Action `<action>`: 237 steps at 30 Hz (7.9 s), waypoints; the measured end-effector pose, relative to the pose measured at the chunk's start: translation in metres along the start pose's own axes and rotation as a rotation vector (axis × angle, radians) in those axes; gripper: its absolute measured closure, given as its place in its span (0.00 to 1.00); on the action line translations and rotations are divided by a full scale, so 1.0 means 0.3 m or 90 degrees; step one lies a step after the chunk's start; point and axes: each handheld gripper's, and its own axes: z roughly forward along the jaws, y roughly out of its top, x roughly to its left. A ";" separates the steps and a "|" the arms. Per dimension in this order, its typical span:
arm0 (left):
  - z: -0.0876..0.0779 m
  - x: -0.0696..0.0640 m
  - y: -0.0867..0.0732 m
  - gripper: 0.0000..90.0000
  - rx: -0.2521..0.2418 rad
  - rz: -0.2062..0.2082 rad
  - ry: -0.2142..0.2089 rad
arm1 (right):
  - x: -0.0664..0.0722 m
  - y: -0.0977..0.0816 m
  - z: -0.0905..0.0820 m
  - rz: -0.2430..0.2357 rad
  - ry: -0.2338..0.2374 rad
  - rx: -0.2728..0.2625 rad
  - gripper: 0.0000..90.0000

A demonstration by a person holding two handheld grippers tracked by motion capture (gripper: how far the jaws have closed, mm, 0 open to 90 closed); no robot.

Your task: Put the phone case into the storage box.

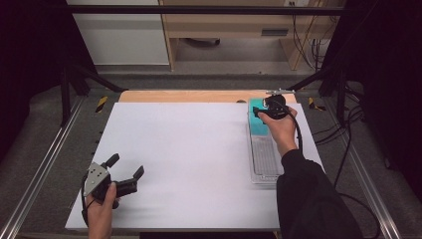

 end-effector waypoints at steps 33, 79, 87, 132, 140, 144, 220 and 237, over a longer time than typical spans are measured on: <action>0.004 -0.001 -0.001 0.02 0.000 -0.005 -0.002 | -0.019 0.022 -0.059 0.019 0.008 -0.023 0.11; 0.010 0.002 -0.005 0.02 0.009 -0.010 0.001 | -0.006 0.017 -0.145 0.092 0.070 0.006 0.06; 0.009 0.000 -0.005 0.02 0.010 -0.008 0.000 | 0.002 0.011 -0.155 0.091 0.075 0.000 0.06; 0.010 -0.013 -0.003 0.02 0.011 -0.001 -0.010 | 0.104 -0.085 -0.250 0.077 0.120 -0.032 0.06; 0.011 -0.016 -0.002 0.02 0.010 -0.001 -0.012 | 0.153 -0.099 -0.276 0.069 0.135 -0.044 0.06; 0.009 -0.015 -0.002 0.02 0.009 -0.002 -0.011 | 0.183 -0.100 -0.289 0.057 0.142 -0.057 0.05; -0.064 -0.037 -0.010 0.02 0.006 -0.008 -0.009 | 0.164 -0.370 -0.475 -0.075 0.166 -0.285 0.03; -0.081 -0.016 -0.007 0.01 -0.006 -0.013 0.010 | 0.024 -0.433 -0.530 -0.045 0.137 -0.328 0.03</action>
